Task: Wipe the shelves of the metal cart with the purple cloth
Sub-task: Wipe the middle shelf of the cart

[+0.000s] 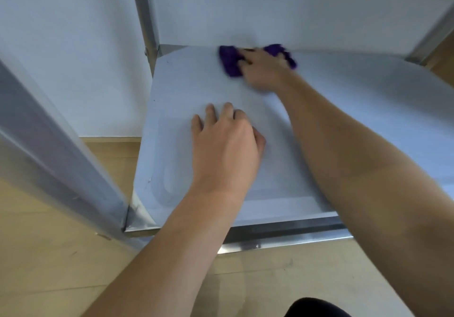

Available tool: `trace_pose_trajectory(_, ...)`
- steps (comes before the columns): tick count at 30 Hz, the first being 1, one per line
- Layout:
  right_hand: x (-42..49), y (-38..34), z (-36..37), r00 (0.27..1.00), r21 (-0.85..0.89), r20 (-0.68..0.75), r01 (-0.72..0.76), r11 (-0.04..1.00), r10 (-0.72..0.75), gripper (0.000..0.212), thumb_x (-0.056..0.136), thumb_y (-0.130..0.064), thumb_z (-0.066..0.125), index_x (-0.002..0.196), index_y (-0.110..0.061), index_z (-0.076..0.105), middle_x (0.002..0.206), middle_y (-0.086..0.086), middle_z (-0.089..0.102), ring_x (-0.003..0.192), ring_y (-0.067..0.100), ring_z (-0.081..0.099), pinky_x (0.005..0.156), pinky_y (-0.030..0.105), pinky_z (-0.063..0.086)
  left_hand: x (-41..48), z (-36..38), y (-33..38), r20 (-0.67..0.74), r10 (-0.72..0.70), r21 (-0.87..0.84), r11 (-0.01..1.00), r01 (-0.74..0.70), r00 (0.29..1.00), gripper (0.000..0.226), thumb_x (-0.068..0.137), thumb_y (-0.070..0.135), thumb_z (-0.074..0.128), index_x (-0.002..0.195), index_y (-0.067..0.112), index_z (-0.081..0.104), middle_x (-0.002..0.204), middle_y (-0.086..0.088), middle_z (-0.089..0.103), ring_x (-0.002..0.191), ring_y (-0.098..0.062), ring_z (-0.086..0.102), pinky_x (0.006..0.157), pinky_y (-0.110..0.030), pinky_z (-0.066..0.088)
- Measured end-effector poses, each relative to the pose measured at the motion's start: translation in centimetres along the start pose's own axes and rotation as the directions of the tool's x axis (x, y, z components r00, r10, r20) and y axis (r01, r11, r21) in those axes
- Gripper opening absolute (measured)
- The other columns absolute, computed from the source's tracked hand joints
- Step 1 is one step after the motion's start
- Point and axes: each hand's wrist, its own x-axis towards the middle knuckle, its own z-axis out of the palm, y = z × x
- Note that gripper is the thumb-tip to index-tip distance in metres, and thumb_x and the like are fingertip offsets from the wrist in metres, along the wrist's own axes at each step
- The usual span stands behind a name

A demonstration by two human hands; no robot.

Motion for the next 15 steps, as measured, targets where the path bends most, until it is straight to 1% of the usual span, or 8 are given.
trace_pose_trajectory(2, 0.0, -4.7, 1.6, 0.98, -0.006, 0.046, 0.195, 0.981, -0.194, 0.052, 0.099, -0.05, 0.023, 0.15, -0.045, 0.024, 0.16, -0.001, 0.025, 0.147, 0.037, 0.019, 0.118, 0.058, 0.008, 0.1, 0.0, -0.1, 0.014, -0.004, -0.015, 1.0, 0.004, 1.0, 0.037, 0.095, 0.028, 0.042, 0.123, 0.009, 0.057, 0.139, -0.007, 0.049, 0.138, -0.034, 0.034, 0.113, -0.051, 0.025)
trace_pose_trajectory(4, 0.1, -7.1, 2.2, 0.959, 0.019, 0.058, 0.278, 0.96, -0.279, 0.052, 0.098, -0.054, 0.021, 0.149, -0.048, 0.024, 0.161, -0.008, 0.023, 0.148, 0.038, 0.013, 0.12, 0.054, 0.005, -0.1, 0.0, -0.1, 0.008, 0.004, -0.025, 1.0, -0.004, 1.0, 0.04, 0.097, 0.029, 0.043, 0.13, 0.01, 0.052, 0.143, -0.008, 0.046, 0.14, -0.034, 0.03, 0.115, -0.052, 0.021)
trace_pose_trajectory(7, 1.1, -5.9, 1.6, 0.969, 0.029, 0.06, 0.237, 0.971, -0.238, 0.05, 0.101, -0.053, 0.021, 0.151, -0.046, 0.022, 0.163, -0.008, 0.016, 0.149, 0.039, 0.007, 0.121, 0.049, 0.003, -0.1, 0.0, -0.1, 0.007, 0.02, -0.034, 0.999, -0.02, 1.0, 0.045, 0.099, 0.033, 0.039, 0.137, 0.01, 0.047, 0.148, -0.008, 0.04, 0.143, -0.034, 0.026, 0.117, -0.051, 0.018)
trace_pose_trajectory(9, 1.9, -5.1, 1.1, 0.989, 0.036, 0.03, 0.143, 0.989, -0.144, 0.051, 0.101, -0.052, 0.021, 0.152, -0.046, 0.019, 0.164, -0.008, 0.014, 0.148, 0.043, 0.003, 0.121, 0.051, 0.002, 0.0, 0.2, -0.3, 0.003, 0.022, -0.041, 0.999, -0.022, 1.0, 0.044, 0.099, 0.032, 0.038, 0.135, 0.009, 0.048, 0.148, -0.009, 0.041, 0.142, -0.035, 0.027, 0.117, -0.052, 0.017)
trace_pose_trajectory(11, 2.2, -5.7, 1.0, 0.996, 0.045, 0.056, 0.066, 0.997, -0.068, 0.051, 0.102, -0.049, 0.022, 0.152, -0.047, 0.017, 0.164, -0.008, 0.012, 0.147, 0.048, -0.001, 0.12, 0.054, 0.001, 0.1, 0.2, -0.2, -0.002, 0.021, -0.053, 0.998, -0.021, 1.0, 0.04, 0.098, 0.028, 0.039, 0.13, 0.007, 0.053, 0.144, -0.01, 0.045, 0.141, -0.036, 0.029, 0.116, -0.053, 0.019)
trace_pose_trajectory(12, 2.1, -6.6, 0.8, 0.995, 0.05, 0.075, 0.069, 0.996, -0.072, 0.05, 0.102, -0.048, 0.022, 0.152, -0.048, 0.017, 0.163, -0.009, 0.013, 0.146, 0.049, 0.0, 0.119, 0.056, 0.001, 0.1, 0.3, -0.2, -0.001, 0.018, -0.051, 0.999, -0.018, 1.0, 0.038, 0.097, 0.026, 0.04, 0.127, 0.008, 0.054, 0.142, -0.01, 0.047, 0.14, -0.037, 0.03, 0.115, -0.054, 0.02)
trace_pose_trajectory(13, 1.9, -7.7, 0.7, 0.989, 0.042, 0.092, 0.113, 0.993, -0.117, 0.049, 0.102, -0.047, 0.022, 0.151, -0.047, 0.019, 0.163, -0.01, 0.015, 0.147, 0.047, 0.002, 0.119, 0.057, 0.002, 0.2, 0.4, -0.2, 0.0, 0.018, -0.048, 0.999, -0.018, 1.0, 0.036, 0.097, 0.023, 0.041, 0.126, 0.009, 0.056, 0.139, -0.009, 0.049, 0.139, -0.036, 0.031, 0.115, -0.054, 0.02)
trace_pose_trajectory(15, 1.1, -9.9, 0.4, 0.949, 0.014, 0.122, 0.292, 0.956, -0.292, 0.047, 0.105, -0.044, 0.022, 0.152, -0.042, 0.023, 0.161, -0.011, 0.022, 0.148, 0.033, 0.013, 0.119, 0.053, 0.006, 0.3, 0.6, -0.3, -0.012, 0.031, -0.044, 0.999, -0.032, 0.999, 0.033, 0.095, 0.018, 0.044, 0.124, 0.012, 0.057, 0.134, -0.007, 0.053, 0.136, -0.035, 0.035, 0.113, -0.055, 0.023)
